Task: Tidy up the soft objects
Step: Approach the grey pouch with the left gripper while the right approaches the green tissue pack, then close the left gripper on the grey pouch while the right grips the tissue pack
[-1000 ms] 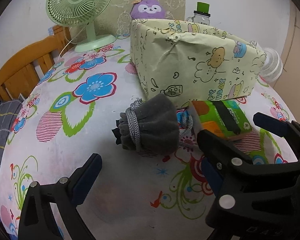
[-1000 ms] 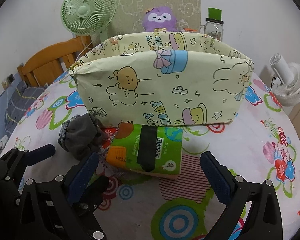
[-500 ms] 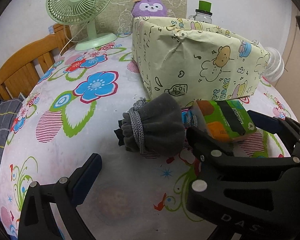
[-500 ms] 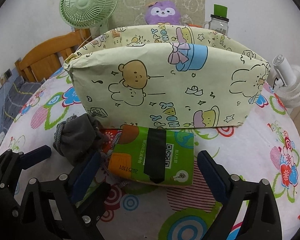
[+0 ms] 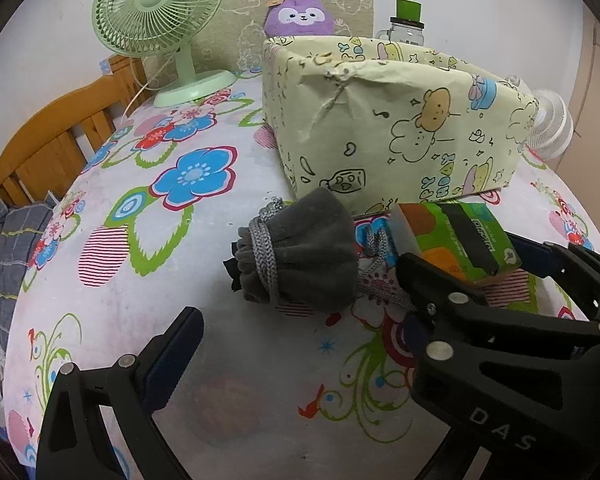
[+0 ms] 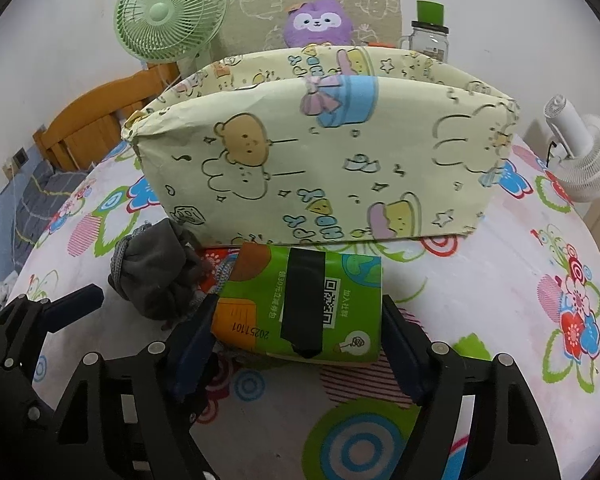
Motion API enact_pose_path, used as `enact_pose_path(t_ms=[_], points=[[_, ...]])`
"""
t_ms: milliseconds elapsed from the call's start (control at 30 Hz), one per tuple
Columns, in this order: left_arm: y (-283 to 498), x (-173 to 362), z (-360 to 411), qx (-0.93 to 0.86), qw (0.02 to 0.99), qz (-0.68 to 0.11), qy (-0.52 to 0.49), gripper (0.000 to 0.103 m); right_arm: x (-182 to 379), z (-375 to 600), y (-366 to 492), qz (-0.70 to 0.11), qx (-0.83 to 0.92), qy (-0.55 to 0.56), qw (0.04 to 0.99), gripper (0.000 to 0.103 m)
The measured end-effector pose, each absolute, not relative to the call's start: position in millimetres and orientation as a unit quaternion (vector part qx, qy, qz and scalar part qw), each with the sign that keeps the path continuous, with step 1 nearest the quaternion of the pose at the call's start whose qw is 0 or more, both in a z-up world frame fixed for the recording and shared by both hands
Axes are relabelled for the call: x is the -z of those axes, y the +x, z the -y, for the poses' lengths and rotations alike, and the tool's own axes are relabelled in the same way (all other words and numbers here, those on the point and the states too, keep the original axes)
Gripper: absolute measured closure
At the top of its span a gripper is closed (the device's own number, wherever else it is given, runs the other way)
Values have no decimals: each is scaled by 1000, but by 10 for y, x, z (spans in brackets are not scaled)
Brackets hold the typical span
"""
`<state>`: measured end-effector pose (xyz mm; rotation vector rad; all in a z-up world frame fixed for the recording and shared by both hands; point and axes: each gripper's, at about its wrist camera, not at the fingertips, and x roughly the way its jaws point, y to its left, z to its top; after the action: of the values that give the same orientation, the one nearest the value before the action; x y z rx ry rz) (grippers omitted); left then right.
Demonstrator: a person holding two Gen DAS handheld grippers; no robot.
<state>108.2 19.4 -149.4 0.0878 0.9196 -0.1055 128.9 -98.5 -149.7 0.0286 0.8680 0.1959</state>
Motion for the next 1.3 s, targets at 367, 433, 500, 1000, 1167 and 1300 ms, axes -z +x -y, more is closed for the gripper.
enact_pose_path(t_ms=[367,433,500,1000,1167,1300], points=[[1138,1376,-24,54,903,-421,61,2,1379,1227,1258,-410,-72,29,909,25],[1173,1384,-24,58,902,-423,58,2,1370,1234,1267,-409,-70,30,909,25],[1205,1387,-25,61,900,-427,53,2,1361,1240,1277,-409,-68,33,910,25],[1367,1424,-106,49,909,-413,32,23,1334,1172,1354,-410,-63,42,909,25],[1336,1429,-70,65,908,-411,39,39,1339,1139,1340,-411,-67,39,908,25],[1308,1427,-73,69,908,-412,34,41,1339,1144,1317,-411,-70,39,908,25]])
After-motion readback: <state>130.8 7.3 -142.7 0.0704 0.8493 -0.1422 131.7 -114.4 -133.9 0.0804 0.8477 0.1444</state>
